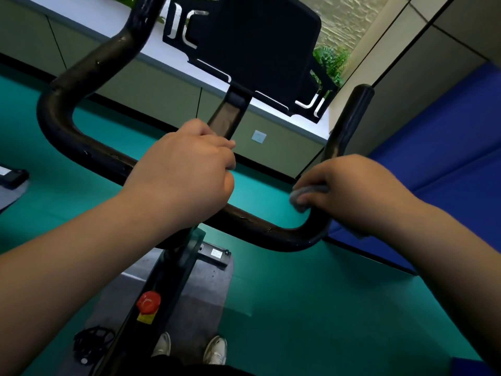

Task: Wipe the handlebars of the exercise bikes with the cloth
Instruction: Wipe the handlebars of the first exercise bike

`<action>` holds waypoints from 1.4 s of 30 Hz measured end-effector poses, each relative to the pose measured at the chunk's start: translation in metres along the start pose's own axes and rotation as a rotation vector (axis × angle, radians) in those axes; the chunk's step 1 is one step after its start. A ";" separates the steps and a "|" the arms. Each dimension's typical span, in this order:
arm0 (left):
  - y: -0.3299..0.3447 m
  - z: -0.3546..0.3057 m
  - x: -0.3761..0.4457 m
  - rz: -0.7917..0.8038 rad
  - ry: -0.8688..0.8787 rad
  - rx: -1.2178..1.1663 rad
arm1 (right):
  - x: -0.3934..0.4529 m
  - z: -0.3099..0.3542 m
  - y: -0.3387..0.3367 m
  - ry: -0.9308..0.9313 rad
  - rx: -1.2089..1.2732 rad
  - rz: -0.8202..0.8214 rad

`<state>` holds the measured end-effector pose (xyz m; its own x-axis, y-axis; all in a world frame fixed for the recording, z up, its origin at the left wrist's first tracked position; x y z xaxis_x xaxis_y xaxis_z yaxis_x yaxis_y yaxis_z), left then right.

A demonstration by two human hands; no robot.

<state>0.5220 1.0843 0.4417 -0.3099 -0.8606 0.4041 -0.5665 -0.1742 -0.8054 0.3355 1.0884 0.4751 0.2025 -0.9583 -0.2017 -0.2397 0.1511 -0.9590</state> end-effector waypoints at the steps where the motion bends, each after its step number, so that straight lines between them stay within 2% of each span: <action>1: 0.000 0.000 0.000 0.001 0.002 0.000 | -0.004 -0.005 -0.003 0.027 0.026 -0.081; 2: 0.000 -0.001 0.000 0.001 0.004 0.002 | -0.009 -0.008 -0.002 0.039 0.072 -0.129; 5: 0.001 -0.002 -0.001 0.009 -0.001 0.014 | -0.027 0.000 0.016 -0.017 0.259 -0.131; 7: 0.001 -0.001 -0.001 0.021 -0.007 0.018 | -0.036 -0.006 0.020 -0.016 0.324 -0.248; 11: 0.003 -0.001 -0.002 0.042 -0.020 0.019 | -0.050 -0.035 0.028 0.184 0.480 -0.555; 14: 0.003 -0.002 -0.002 0.041 -0.018 0.038 | -0.066 -0.019 0.053 0.305 0.695 -0.630; 16: 0.003 -0.004 -0.002 0.041 -0.009 0.073 | -0.077 -0.003 0.065 0.315 0.790 -0.667; 23: 0.004 -0.003 -0.002 0.050 -0.040 0.046 | -0.083 -0.007 0.064 0.381 0.766 -0.767; 28: 0.000 -0.002 -0.003 0.023 -0.053 0.022 | -0.092 0.037 0.057 0.185 0.667 -0.790; 33: 0.000 -0.001 -0.007 0.007 -0.024 0.005 | -0.095 -0.001 0.063 0.424 0.734 -0.838; 39: -0.003 0.001 -0.009 -0.002 -0.012 0.007 | -0.091 0.054 0.048 0.235 0.600 -0.834; 42: -0.004 0.001 -0.011 0.004 0.017 -0.002 | -0.091 0.036 0.051 0.305 0.582 -0.811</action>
<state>0.5286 1.0942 0.4397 -0.3246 -0.8531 0.4085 -0.5670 -0.1702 -0.8059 0.3391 1.1921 0.4369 -0.1696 -0.8330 0.5267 0.3724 -0.5490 -0.7483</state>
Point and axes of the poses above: each hand's wrist, its own x-axis towards the middle knuckle, its own y-axis out of the palm, z = x × y, the point moved 7 cm from there along x, towards the middle knuckle, and after that the axes turned 8 degrees about -x, right-handed, at the moved point
